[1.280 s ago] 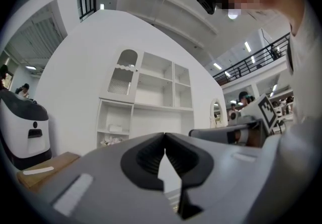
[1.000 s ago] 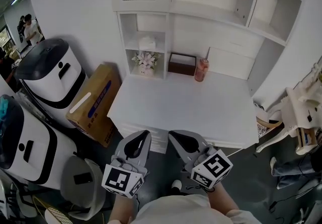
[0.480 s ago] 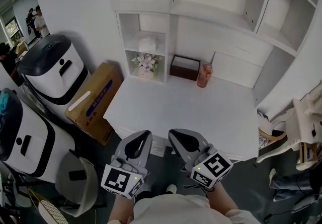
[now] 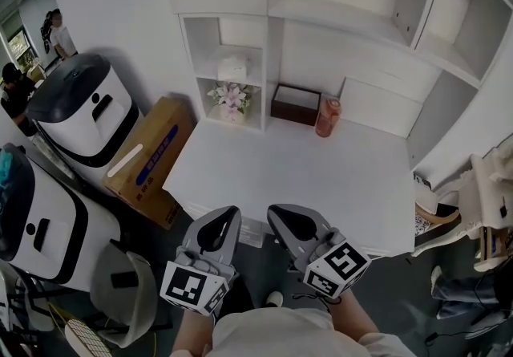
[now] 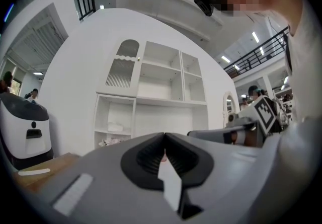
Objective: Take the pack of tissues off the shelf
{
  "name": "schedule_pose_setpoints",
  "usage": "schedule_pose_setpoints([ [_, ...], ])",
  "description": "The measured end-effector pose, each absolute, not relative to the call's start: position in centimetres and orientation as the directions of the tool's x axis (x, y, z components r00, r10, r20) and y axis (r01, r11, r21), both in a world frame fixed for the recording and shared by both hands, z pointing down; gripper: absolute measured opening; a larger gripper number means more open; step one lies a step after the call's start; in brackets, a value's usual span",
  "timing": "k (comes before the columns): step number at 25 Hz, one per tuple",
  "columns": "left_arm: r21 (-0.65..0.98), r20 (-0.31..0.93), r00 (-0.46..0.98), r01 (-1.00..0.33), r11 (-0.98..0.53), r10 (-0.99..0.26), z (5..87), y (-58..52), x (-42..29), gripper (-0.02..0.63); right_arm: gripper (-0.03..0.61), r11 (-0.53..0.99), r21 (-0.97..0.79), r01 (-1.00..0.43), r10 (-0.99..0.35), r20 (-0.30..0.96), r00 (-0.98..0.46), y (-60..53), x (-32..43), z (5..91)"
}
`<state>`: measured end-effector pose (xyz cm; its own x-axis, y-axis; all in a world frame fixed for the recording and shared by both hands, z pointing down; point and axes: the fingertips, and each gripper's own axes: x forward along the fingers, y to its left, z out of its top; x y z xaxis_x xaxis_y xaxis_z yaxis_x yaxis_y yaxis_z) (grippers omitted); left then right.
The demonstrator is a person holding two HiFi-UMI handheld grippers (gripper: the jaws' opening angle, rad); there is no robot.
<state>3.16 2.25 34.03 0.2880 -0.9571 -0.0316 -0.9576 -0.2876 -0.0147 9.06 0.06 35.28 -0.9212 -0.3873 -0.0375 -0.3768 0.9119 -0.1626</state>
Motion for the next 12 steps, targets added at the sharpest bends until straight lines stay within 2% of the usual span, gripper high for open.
schedule_pose_setpoints([
  [12, 0.006, -0.031, 0.35, -0.937, -0.35, -0.936, 33.7, -2.5, -1.8, 0.002, 0.002, 0.885, -0.161, -0.437, -0.447, -0.027, -0.894, -4.1, 4.3, 34.8],
])
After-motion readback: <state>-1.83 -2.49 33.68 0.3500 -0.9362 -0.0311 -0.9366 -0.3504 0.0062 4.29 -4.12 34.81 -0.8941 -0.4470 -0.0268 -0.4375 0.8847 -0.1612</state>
